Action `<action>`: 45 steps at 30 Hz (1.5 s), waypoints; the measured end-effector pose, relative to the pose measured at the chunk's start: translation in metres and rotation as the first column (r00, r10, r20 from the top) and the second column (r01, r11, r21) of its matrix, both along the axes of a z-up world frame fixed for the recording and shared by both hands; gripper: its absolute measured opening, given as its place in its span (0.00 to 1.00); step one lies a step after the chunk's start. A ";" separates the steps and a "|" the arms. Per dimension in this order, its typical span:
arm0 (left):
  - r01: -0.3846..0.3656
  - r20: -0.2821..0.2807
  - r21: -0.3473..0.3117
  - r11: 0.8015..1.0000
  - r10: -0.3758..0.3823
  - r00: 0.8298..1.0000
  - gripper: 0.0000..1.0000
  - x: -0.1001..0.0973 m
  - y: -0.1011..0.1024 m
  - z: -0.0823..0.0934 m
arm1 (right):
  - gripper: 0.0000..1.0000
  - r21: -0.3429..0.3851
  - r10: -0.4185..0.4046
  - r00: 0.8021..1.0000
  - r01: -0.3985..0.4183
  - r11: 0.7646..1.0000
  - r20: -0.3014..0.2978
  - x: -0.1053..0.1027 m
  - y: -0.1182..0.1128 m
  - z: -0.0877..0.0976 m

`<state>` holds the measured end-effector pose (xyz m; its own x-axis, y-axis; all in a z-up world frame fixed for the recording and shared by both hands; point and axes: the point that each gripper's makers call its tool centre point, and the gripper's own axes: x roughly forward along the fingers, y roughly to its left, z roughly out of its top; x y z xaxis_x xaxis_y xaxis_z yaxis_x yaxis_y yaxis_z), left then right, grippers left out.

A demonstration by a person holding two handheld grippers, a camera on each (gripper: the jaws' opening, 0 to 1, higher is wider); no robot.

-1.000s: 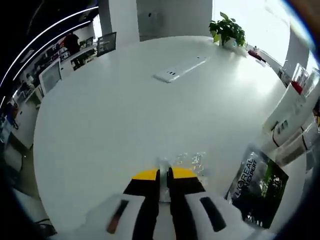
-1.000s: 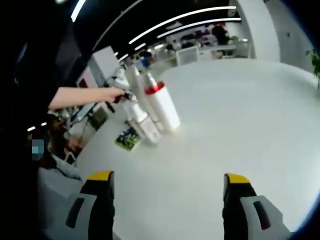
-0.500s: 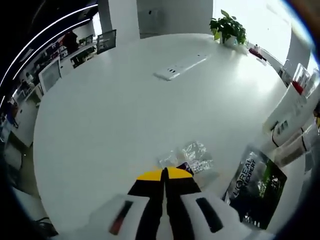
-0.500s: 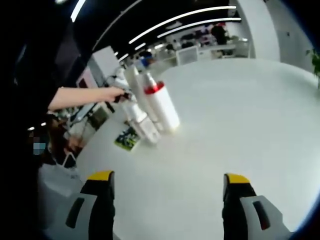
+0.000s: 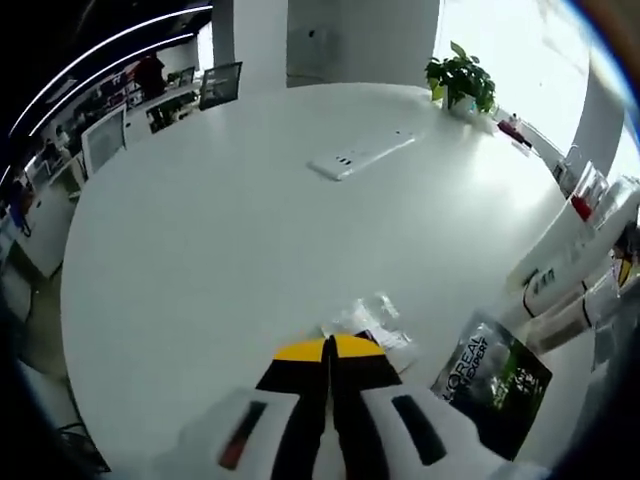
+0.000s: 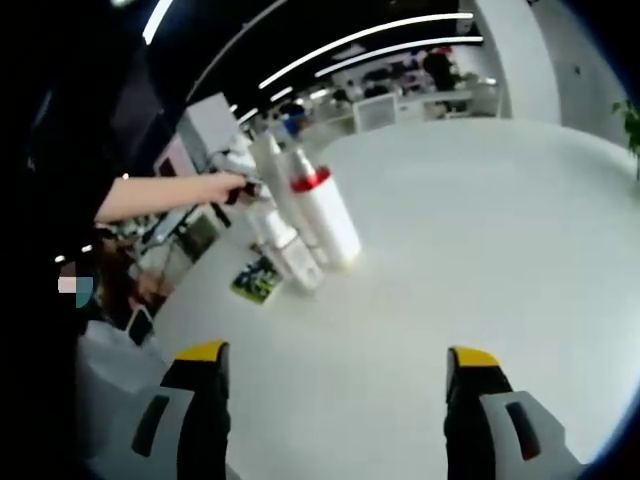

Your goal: Arrange the skincare products in the storage area until every visible bottle or jar stands upright without overlapping.

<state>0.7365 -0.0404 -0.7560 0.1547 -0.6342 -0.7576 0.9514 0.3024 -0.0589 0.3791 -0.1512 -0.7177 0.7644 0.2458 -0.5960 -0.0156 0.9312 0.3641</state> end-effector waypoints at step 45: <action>-0.068 -0.099 -0.253 0.965 0.044 0.994 0.01 -0.024 0.017 0.100 | 0.92 0.032 0.066 0.989 -0.071 0.997 0.131 0.013 0.045 0.052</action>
